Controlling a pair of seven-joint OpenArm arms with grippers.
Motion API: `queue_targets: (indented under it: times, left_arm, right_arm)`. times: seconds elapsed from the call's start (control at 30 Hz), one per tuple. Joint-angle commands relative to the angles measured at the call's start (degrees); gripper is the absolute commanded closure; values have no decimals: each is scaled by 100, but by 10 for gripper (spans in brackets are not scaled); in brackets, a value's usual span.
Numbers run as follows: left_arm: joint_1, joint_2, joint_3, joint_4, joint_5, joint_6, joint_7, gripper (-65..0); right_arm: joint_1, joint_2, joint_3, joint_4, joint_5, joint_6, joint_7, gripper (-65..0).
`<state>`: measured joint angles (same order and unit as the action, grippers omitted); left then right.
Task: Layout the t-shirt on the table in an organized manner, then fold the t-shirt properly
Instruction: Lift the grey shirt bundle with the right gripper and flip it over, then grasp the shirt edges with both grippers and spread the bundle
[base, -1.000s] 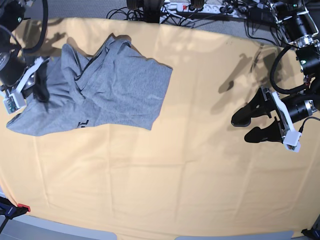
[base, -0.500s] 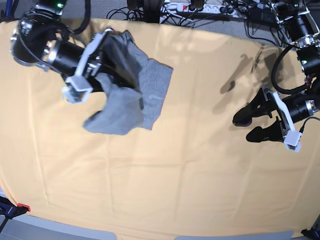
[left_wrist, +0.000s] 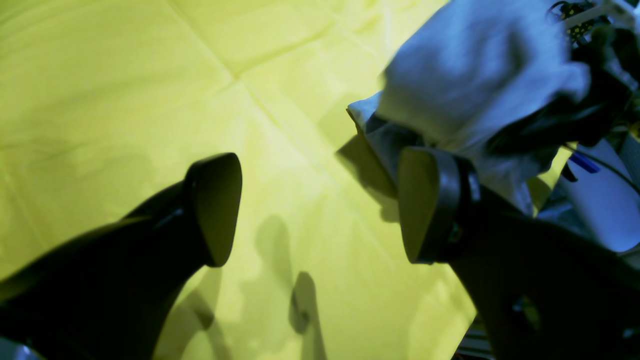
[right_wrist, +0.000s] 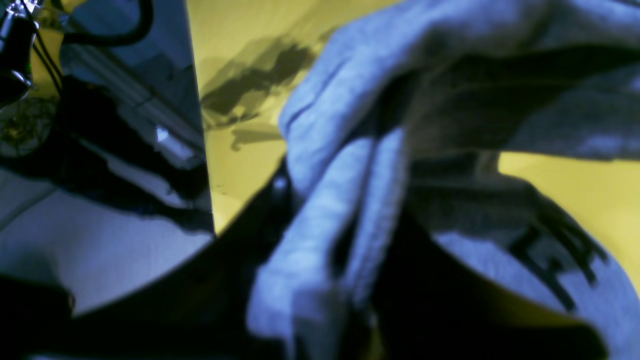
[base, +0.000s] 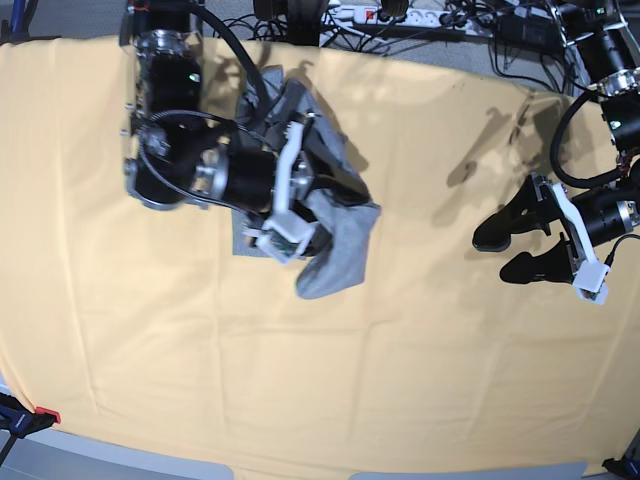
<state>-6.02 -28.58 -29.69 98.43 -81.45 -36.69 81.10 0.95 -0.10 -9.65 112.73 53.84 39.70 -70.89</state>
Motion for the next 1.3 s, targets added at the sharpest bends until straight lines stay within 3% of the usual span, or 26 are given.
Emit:
queue_targets:
  times: [0.0,0.03,0.07,0.23,0.47,0.53,0.63,0.83,0.9,1.0,1.27]
  left_arm:
    - [-101,-111,-44,83,-155,-11,-110,-494]
    - [-101,-111,-44,83,-157,-13,-110,-494]
    - [-101,-114,-44,83,-155,-13,-110,-494]
    - [-98,-114,-44,83,-155,-15,-110,-494]
    - [-103,-160,-35,83,-355,-46,-110,-486]
    - [-105,-212,-33,103,-355,-149,-110,-394]
    - [-114,-234,-33,195,-355,-133,-110,0]
    - [-76,-170,627,219,-355,-7,-110,0]
    - [-48,-160,1117,219,-355,-24,-110,0]
    - [-50,-160,1950,315,-355,-331,-110,0]
    - [-48,-155,3934,686,-355,-331,-110,0]
  right_arm:
    - [256,-120,-122,-9,46,30,192,-342]
    - [385,-164,-258,-83,-42,30,186,-430]
    - [507,-164,-382,-98,-28,30,138,-467]
    - [925,-133,-553,501,372,30,-527,-467]
    - [463,396,74,717,55,30,-520,-452]
    - [378,540,247,715,0,30,-466,-338]
    - [367,767,444,715,-42,30,-319,-4]
    - [435,935,501,448,-1191,30,857,0]
    - [610,933,409,160,-1241,30,905,0]
    - [1032,938,306,-372,-1370,30,898,0]
    - [2098,951,-138,-2253,-1491,30,894,0]
